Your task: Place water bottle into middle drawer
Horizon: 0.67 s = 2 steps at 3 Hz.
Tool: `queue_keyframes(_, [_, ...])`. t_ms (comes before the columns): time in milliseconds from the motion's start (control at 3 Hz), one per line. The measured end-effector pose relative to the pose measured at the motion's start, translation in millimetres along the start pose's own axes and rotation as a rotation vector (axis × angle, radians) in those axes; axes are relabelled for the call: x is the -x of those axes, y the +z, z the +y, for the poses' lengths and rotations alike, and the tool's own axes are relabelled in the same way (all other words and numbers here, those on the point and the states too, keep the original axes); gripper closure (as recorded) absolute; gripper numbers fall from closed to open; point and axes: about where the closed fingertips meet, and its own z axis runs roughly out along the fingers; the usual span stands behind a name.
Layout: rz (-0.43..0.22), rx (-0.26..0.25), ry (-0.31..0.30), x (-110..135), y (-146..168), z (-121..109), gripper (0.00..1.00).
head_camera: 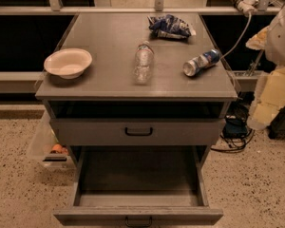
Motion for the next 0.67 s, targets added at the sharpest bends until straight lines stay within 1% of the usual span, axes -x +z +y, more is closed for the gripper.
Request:
queue_keyframes(333, [0.0,0.0,0.0,0.0,0.0,0.0,0.0])
queue_keyframes(667, [-0.015,-0.014,0.011,3.7,-2.3,-6.4,0.0])
